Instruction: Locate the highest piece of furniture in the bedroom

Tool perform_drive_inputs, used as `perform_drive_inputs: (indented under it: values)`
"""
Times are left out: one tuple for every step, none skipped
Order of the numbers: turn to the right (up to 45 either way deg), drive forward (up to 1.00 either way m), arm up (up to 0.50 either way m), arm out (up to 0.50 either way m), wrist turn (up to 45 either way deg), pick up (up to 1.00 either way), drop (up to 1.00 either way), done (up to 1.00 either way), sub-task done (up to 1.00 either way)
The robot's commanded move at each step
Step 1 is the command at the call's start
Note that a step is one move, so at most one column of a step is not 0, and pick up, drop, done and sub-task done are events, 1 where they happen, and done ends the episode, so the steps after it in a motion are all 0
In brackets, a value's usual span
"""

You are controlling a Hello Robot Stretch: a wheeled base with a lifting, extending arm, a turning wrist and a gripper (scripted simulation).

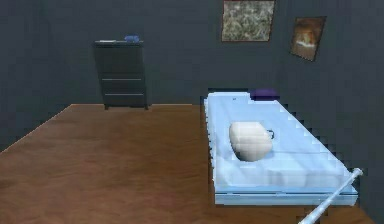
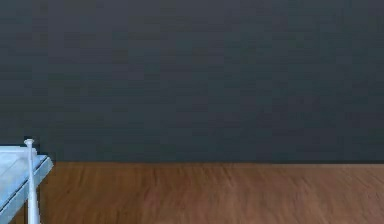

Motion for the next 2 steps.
perform_drive_inputs:
  values:
    - [0.0, 0.45, 0.00, 0.00, 0.0, 0.00, 0.00, 0.00, 0.00]
    - [-33.0, 0.00, 0.00, 0.00, 0.0, 0.00, 0.00, 0.00, 0.00]
